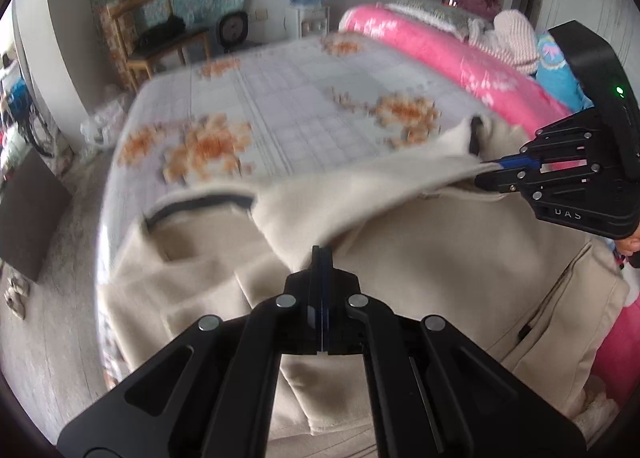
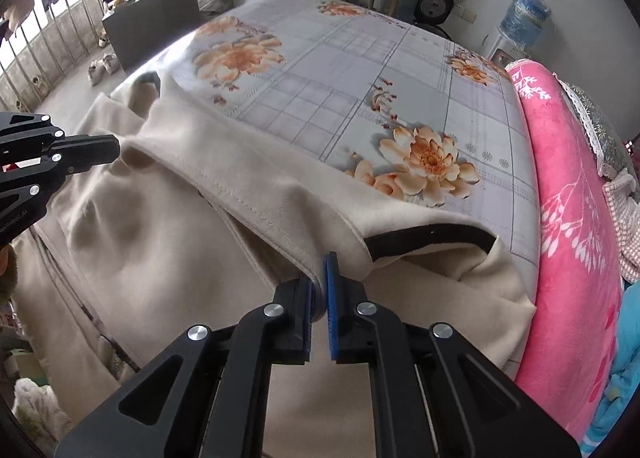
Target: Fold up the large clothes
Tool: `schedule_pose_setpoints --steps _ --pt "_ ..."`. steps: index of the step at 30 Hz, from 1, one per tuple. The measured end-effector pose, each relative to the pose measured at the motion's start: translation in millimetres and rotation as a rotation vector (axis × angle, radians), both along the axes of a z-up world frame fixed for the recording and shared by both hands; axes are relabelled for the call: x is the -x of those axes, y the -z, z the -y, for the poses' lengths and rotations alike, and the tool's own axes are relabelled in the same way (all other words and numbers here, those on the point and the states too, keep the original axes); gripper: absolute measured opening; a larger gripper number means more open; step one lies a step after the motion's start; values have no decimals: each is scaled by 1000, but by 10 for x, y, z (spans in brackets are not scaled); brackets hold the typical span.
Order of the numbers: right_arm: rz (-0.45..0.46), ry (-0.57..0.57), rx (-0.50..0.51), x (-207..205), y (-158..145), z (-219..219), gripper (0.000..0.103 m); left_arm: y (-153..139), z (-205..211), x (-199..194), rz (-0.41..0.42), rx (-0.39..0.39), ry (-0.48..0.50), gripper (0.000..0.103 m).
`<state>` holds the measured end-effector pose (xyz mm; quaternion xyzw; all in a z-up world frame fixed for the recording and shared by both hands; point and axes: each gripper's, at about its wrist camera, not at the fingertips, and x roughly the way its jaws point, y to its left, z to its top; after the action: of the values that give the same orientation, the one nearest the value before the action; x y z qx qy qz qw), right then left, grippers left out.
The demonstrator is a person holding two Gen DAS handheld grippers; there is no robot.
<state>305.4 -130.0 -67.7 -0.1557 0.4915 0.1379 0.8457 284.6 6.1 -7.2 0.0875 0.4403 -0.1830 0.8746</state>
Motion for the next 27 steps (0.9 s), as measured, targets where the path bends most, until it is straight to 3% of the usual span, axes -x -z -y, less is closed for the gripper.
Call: schedule_pose_setpoints --steps 3,5,7,8,9,12,15,17,19,20,23,27 --pt "11 -1 11 34 166 3 7 262 -26 0 -38 -32 -13 0" --pt "36 -15 16 97 107 17 10 325 -68 23 -51 -25 -15 0" --pt "56 -31 9 165 -37 51 36 321 -101 53 -44 -17 -11 0" --pt "71 -42 14 207 -133 75 42 311 -122 68 -40 -8 -7 0" --pt "91 -52 9 241 -222 98 47 294 -134 74 -37 -2 -6 0" --pt "158 -97 -92 293 -615 185 47 250 -156 79 -37 23 2 0" --pt "197 -84 -239 84 -939 223 47 216 -152 85 -34 34 9 0" --pt "160 -81 -348 -237 -982 160 46 196 -155 91 -40 48 9 0" --pt "39 -63 -467 -648 -811 48 25 151 -185 116 -43 66 2 0" --pt "-30 -58 -499 -810 -689 -35 22 116 -205 140 -40 75 -1 0" --pt "-180 -94 -487 -1099 -245 -384 12 -10 -315 230 -24 99 -13 0" --pt "-264 -197 -395 -999 195 -719 7 -232 -513 319 12 141 -28 0"
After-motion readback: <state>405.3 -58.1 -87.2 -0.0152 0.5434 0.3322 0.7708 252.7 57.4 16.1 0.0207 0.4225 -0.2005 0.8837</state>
